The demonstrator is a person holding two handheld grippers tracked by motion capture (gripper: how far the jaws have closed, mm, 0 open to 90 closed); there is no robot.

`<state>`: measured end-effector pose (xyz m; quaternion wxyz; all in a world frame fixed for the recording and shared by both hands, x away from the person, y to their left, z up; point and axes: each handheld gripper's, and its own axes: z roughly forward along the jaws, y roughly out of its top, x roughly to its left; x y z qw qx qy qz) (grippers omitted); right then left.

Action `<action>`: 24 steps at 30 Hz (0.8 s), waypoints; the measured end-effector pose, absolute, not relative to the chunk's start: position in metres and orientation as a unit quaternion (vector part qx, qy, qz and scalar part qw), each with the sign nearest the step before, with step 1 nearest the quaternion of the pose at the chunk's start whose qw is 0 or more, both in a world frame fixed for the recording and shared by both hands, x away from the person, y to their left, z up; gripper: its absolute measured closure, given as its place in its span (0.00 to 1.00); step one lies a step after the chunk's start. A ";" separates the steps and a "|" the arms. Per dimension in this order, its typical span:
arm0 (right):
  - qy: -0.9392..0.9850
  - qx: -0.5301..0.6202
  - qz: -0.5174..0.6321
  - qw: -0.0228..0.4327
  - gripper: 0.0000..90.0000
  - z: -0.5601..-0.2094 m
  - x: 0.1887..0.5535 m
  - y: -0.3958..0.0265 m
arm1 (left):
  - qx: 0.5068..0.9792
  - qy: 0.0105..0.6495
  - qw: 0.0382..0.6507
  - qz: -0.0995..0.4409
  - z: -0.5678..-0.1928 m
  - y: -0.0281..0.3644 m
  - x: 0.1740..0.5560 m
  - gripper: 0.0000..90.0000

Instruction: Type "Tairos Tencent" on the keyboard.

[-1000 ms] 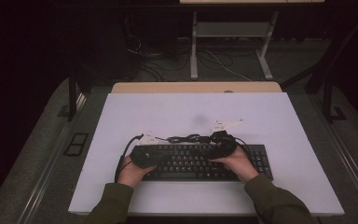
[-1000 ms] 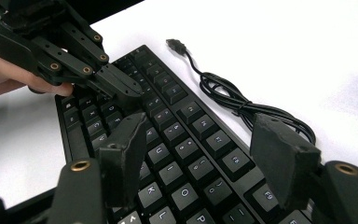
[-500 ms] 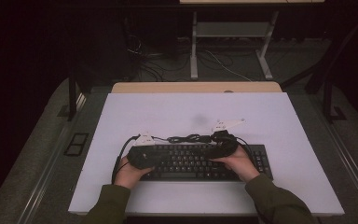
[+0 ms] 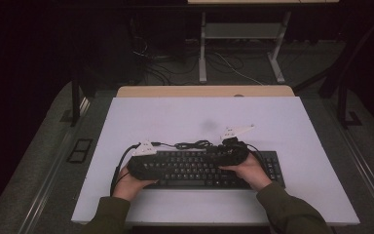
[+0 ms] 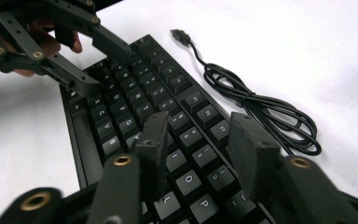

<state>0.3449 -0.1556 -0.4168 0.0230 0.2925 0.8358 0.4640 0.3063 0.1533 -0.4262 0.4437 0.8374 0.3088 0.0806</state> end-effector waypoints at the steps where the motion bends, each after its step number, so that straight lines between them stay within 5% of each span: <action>1: 0.837 0.292 0.463 0.021 0.69 -0.417 0.344 -0.155 | 0.837 0.309 0.444 0.081 -0.426 0.153 0.306 0.46; 13: 0.848 0.280 0.451 0.018 0.91 -0.419 0.341 -0.154 | 0.833 0.315 0.447 0.087 -0.428 0.158 0.304 0.24; 24: 0.861 0.264 0.434 0.009 0.99 -0.425 0.339 -0.150 | 0.831 0.317 0.448 0.090 -0.428 0.160 0.304 0.21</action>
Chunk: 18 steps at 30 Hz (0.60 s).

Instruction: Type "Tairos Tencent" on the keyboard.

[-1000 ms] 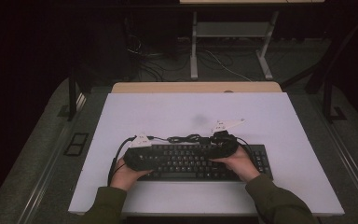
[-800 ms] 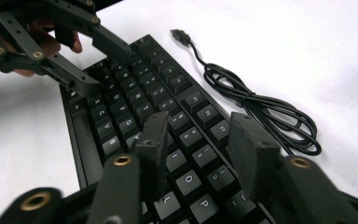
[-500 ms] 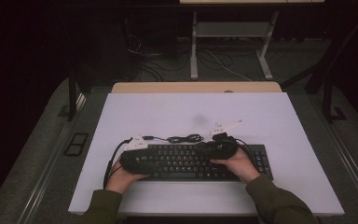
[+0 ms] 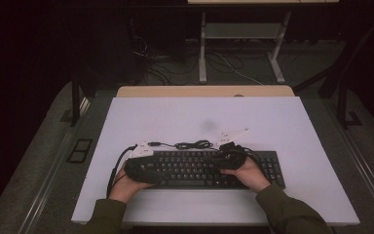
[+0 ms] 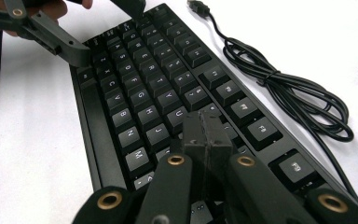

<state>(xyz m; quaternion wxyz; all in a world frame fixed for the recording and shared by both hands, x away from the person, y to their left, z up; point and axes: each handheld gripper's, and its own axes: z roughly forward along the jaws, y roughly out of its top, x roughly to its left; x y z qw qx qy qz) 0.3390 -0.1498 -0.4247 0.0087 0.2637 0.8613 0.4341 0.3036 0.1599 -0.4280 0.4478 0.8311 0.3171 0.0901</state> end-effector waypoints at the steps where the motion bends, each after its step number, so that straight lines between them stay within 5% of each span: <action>1: 0.862 0.264 0.433 0.010 0.99 -0.425 0.339 -0.150 | 0.831 0.317 0.448 0.090 -0.428 0.160 0.304 0.21; 18: 0.870 0.268 0.413 0.013 0.99 -0.434 0.341 -0.147 | 0.831 0.316 0.450 0.090 -0.428 0.160 0.303 0.21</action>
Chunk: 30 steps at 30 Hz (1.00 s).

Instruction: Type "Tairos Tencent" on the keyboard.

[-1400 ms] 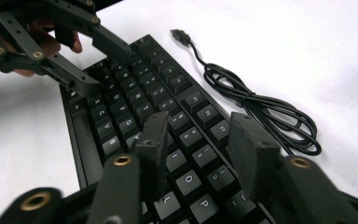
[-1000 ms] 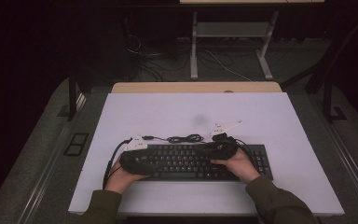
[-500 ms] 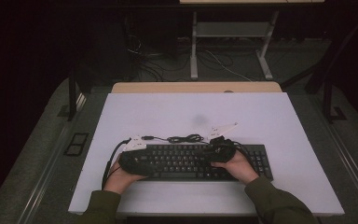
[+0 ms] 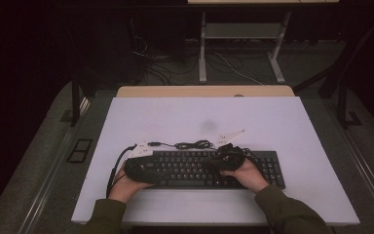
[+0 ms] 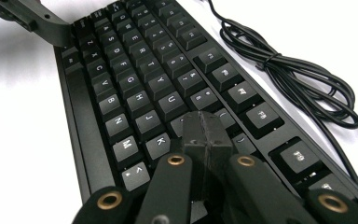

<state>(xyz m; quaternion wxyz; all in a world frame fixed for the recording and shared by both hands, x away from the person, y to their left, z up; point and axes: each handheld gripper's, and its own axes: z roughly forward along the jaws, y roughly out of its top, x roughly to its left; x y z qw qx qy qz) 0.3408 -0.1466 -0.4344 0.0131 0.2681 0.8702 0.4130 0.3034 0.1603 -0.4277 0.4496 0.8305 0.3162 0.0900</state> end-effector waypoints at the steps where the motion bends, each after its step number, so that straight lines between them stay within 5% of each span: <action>1: 0.871 0.268 0.411 0.015 0.99 -0.435 0.341 -0.146 | 0.830 0.316 0.450 0.089 -0.428 0.160 0.303 0.21; 30: 0.865 0.272 0.421 0.016 0.97 -0.431 0.340 -0.147 | 0.829 0.318 0.452 0.092 -0.427 0.162 0.304 0.21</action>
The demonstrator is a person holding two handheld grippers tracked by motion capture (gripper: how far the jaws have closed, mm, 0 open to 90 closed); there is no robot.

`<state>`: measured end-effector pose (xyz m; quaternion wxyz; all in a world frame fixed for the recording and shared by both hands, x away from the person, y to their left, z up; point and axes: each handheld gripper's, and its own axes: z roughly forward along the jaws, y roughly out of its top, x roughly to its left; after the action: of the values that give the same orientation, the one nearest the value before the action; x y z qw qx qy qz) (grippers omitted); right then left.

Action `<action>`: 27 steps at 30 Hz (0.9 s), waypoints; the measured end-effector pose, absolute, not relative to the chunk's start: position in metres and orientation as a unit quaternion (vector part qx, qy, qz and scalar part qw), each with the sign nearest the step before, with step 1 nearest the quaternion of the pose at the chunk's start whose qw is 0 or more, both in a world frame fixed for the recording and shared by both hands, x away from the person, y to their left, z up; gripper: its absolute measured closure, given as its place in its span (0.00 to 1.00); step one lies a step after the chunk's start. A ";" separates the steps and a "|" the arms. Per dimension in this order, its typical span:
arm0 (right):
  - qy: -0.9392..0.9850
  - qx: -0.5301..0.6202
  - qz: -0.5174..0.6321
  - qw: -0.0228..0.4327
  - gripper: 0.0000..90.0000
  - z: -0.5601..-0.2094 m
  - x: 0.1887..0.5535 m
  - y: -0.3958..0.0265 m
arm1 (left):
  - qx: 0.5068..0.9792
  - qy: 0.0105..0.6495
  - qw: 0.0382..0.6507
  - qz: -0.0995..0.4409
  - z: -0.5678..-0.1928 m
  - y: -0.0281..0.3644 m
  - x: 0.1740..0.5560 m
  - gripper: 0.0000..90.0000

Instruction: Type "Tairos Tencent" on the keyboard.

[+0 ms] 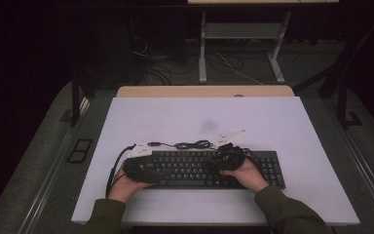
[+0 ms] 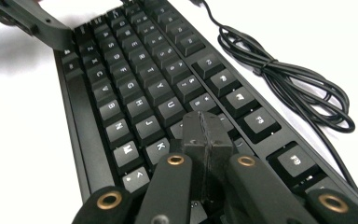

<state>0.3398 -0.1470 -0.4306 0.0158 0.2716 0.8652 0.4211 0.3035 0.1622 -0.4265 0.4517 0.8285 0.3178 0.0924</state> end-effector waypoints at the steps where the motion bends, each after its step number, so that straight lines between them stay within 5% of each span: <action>1: 0.865 0.272 0.422 0.016 0.97 -0.430 0.340 -0.147 | 0.829 0.317 0.452 0.093 -0.426 0.163 0.304 0.21; 17: 0.850 0.288 0.441 0.019 0.69 -0.429 0.342 -0.153 | 0.829 0.318 0.450 0.095 -0.426 0.164 0.304 0.23; 27: 0.843 0.298 0.447 0.024 0.57 -0.430 0.344 -0.155 | 0.834 0.311 0.445 0.095 -0.429 0.167 0.304 0.37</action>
<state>0.3439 -0.1551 -0.4296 0.0238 0.2980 0.8433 0.4466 0.3039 0.1669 -0.4285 0.4449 0.8343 0.3114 0.0949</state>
